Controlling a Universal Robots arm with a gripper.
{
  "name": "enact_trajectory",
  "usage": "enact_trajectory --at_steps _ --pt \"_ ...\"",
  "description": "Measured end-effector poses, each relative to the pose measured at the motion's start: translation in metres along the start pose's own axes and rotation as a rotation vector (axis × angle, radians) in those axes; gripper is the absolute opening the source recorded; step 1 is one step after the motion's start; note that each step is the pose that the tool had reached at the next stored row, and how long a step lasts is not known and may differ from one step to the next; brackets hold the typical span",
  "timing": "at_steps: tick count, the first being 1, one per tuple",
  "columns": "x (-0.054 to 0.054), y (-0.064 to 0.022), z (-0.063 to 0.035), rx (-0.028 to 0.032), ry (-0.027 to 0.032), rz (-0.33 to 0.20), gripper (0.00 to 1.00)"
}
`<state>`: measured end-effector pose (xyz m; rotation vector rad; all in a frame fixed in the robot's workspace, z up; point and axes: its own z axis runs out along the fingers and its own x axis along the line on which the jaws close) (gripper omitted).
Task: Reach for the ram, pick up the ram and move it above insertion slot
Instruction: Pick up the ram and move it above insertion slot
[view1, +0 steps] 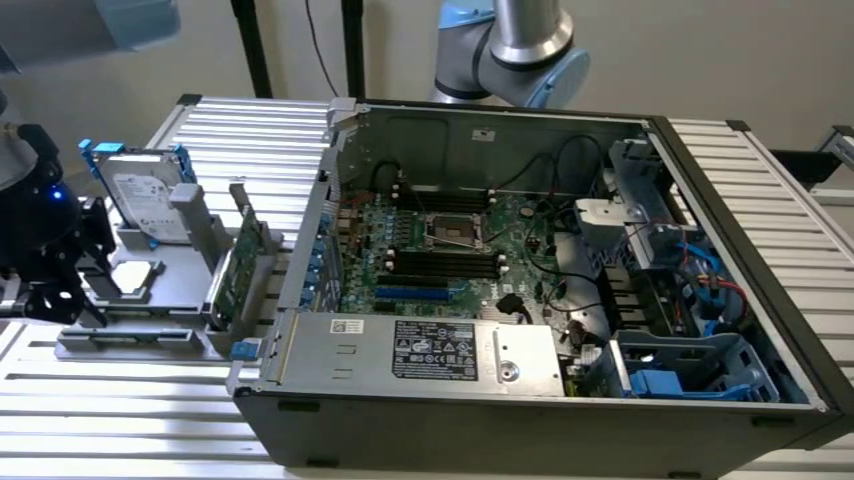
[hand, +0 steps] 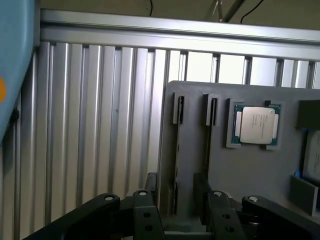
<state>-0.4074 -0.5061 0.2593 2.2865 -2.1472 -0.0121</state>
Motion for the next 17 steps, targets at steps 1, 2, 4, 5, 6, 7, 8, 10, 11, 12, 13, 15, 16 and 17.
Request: enact_trajectory --at_steps 1,2,4,5,6,7,8,10,11,12,13,15,16,17 --pt "0.000 0.0000 0.0018 -0.0001 0.0001 0.000 0.42" --pt "0.000 0.0000 0.0036 -0.0001 0.0001 0.000 0.42" --pt "0.000 -0.0001 0.0072 -0.0001 0.0001 0.000 0.42" --pt "0.000 -0.0001 0.0092 0.0000 -0.0001 0.000 0.42" --pt "0.000 -0.0001 0.0110 0.0000 -0.0001 0.000 0.42" --pt "0.000 -0.0001 0.0128 0.0000 0.0000 0.000 0.42" --pt "0.000 -0.0001 0.0146 0.0000 0.0000 0.000 0.42" --pt "0.000 -0.0002 0.0182 0.0000 0.0000 0.000 0.42" --pt "0.000 -0.0002 0.0201 0.0000 0.0000 0.000 0.42" --pt "0.000 -0.0002 0.0218 0.0001 0.0000 0.000 0.42" --pt "0.000 -0.0002 0.0236 0.0000 0.0000 0.000 0.42" --pt "0.000 -0.0003 0.0274 0.0000 0.0000 0.000 0.42" --pt "0.000 -0.0003 0.0292 0.0000 0.0000 0.000 0.42" --pt "0.000 -0.0003 0.0310 -0.0001 0.0001 0.000 0.42"
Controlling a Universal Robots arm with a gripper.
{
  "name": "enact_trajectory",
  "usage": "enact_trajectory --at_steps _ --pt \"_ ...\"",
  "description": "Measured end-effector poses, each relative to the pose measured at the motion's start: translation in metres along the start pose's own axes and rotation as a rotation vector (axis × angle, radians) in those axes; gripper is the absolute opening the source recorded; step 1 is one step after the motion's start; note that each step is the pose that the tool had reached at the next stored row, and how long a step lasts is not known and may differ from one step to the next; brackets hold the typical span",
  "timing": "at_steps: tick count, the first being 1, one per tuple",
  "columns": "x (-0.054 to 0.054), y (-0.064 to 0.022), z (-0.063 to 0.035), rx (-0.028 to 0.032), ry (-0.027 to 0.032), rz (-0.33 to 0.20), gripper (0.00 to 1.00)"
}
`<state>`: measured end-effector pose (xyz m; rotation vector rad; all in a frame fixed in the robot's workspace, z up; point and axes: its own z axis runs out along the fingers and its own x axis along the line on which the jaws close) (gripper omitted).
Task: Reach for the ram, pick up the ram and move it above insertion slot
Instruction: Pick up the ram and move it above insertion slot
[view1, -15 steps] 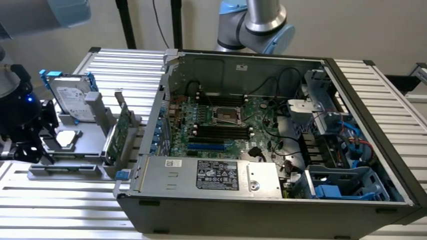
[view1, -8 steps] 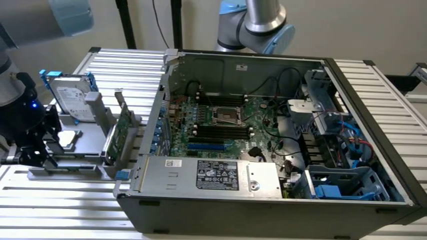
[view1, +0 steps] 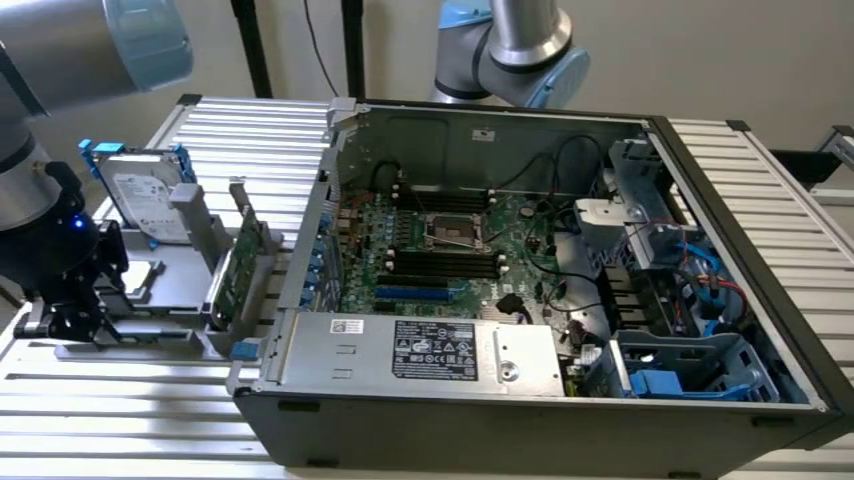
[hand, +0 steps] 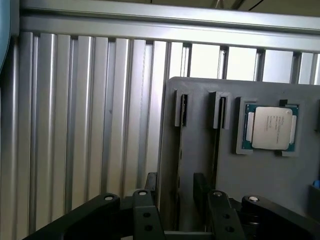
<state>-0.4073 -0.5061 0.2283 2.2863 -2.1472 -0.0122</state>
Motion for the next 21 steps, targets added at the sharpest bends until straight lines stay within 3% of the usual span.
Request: enact_trajectory --at_steps 15,21 --pt "-0.002 -0.0020 0.0269 0.0001 -0.0016 0.000 0.42" --pt "-0.007 -0.0023 0.0286 0.0003 -0.0025 0.000 0.42"
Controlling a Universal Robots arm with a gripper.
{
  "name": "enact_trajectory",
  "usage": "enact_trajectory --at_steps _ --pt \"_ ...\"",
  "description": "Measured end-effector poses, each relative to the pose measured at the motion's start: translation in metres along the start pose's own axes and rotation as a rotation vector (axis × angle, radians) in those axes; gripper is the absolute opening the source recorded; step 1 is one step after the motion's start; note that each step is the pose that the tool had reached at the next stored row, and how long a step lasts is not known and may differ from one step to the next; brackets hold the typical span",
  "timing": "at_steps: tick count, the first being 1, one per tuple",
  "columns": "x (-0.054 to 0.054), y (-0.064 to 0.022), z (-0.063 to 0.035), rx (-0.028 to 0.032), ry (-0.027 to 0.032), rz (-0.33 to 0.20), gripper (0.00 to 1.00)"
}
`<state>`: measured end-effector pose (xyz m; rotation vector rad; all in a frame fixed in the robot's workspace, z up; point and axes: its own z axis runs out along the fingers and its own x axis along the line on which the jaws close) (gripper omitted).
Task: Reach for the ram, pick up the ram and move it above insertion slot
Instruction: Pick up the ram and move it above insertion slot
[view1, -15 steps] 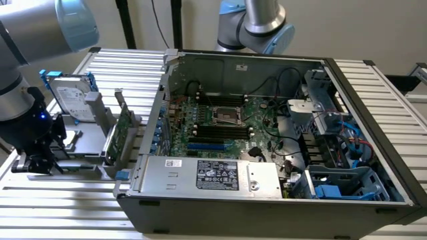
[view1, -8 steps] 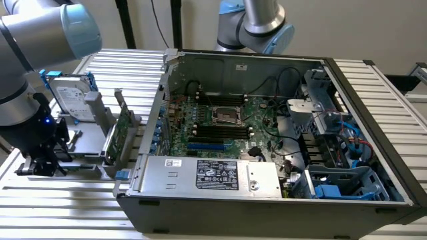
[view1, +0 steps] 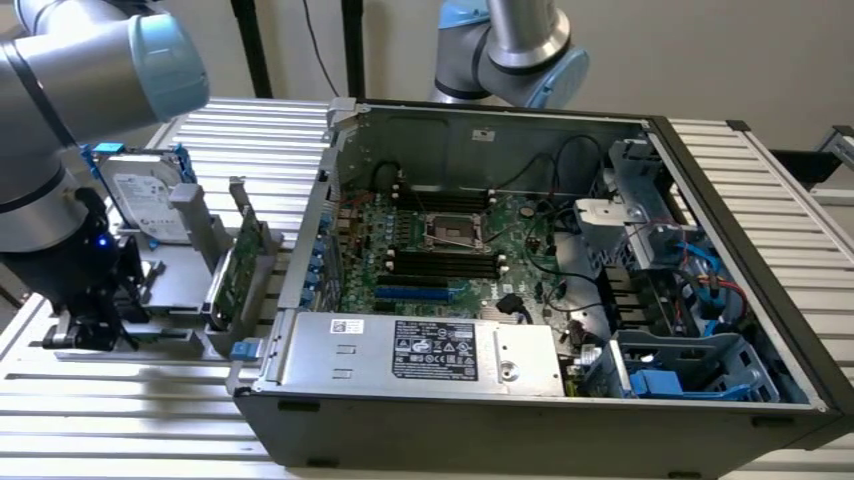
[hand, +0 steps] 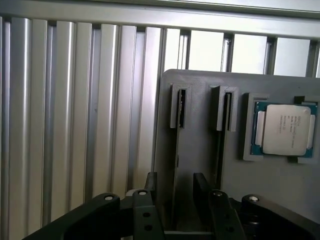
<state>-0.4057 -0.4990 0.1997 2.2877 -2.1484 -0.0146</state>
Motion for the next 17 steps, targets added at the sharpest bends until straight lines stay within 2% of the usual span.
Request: enact_trajectory --at_steps 7,8,9,10,13,17 --pt "-0.0010 -0.0002 0.0009 -0.0002 0.0001 0.000 0.42" --pt "-0.0010 -0.0003 0.0011 -0.0001 0.0001 0.000 0.40" --pt "-0.0011 -0.0004 0.0013 -0.0001 0.0001 0.000 0.34" --pt "-0.0011 -0.0005 0.0014 0.0000 0.0000 0.000 0.34" --pt "-0.0010 -0.0011 0.0016 0.0001 0.0000 0.000 0.16" --pt "-0.0010 -0.0015 0.0015 -0.0007 0.0000 0.000 0.13"
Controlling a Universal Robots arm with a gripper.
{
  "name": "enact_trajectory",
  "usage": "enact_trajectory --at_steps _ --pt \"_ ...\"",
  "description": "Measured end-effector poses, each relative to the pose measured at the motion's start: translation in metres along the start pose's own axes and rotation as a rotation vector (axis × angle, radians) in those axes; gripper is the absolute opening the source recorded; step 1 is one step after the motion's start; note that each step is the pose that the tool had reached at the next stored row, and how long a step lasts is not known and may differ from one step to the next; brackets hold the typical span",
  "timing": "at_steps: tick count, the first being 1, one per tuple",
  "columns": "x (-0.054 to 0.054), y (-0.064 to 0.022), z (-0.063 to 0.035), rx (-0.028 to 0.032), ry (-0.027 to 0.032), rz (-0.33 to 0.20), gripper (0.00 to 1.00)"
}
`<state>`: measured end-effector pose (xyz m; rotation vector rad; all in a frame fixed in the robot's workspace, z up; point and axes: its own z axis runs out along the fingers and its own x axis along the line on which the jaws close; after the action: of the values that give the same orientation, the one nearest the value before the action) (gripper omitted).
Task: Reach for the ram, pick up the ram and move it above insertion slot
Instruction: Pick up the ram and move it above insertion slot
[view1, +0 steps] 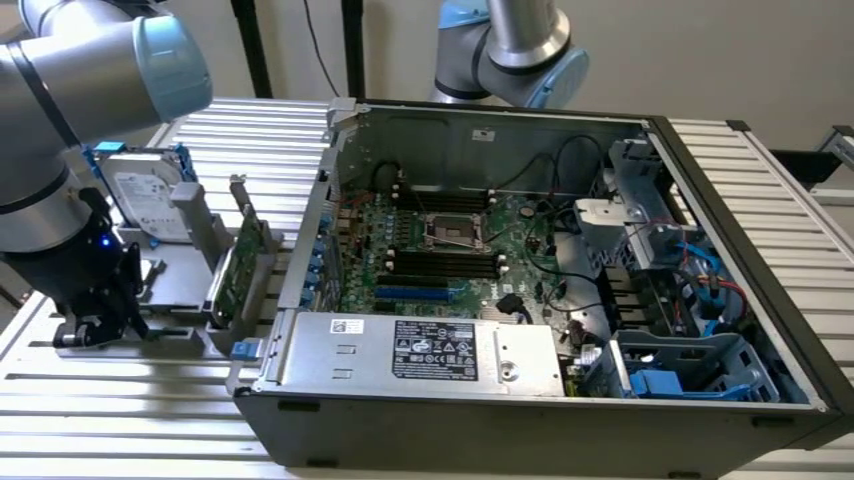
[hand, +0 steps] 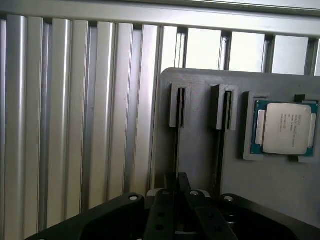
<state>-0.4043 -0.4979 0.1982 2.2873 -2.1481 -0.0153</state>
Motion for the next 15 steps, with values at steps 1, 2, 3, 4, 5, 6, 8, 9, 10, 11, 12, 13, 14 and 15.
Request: enact_trajectory --at_steps 1,2,3,4,5,6,8,9,10,11,12,13,14,15 --pt "0.000 0.0000 0.0000 -0.0002 0.0000 0.000 0.13" --pt "0.000 -0.0001 -0.0002 -0.0004 0.0000 0.000 0.13" --pt "0.000 -0.0001 -0.0004 -0.0006 0.0000 0.000 0.13" --pt "0.000 -0.0001 -0.0009 -0.0007 0.0000 0.001 0.13" --pt "0.000 -0.0001 -0.0014 -0.0007 0.0000 0.001 0.13" --pt "0.000 -0.0001 -0.0021 -0.0008 0.0000 0.002 0.13" --pt "0.000 0.0000 -0.0040 -0.0007 -0.0001 0.004 0.13" --pt "0.000 0.0000 -0.0052 -0.0007 -0.0002 0.004 0.13" --pt "0.000 0.0000 -0.0066 -0.0007 -0.0001 0.005 0.13" --pt "0.000 0.0000 -0.0083 -0.0007 -0.0001 0.006 0.13" --pt "0.000 0.0000 -0.0105 -0.0007 -0.0002 0.006 0.13" --pt "0.000 0.0000 -0.0130 -0.0007 -0.0001 0.006 0.13" --pt "0.000 0.0001 -0.0160 -0.0007 -0.0001 0.007 0.13" --pt "0.000 0.0001 -0.0191 -0.0006 -0.0002 0.007 0.13"
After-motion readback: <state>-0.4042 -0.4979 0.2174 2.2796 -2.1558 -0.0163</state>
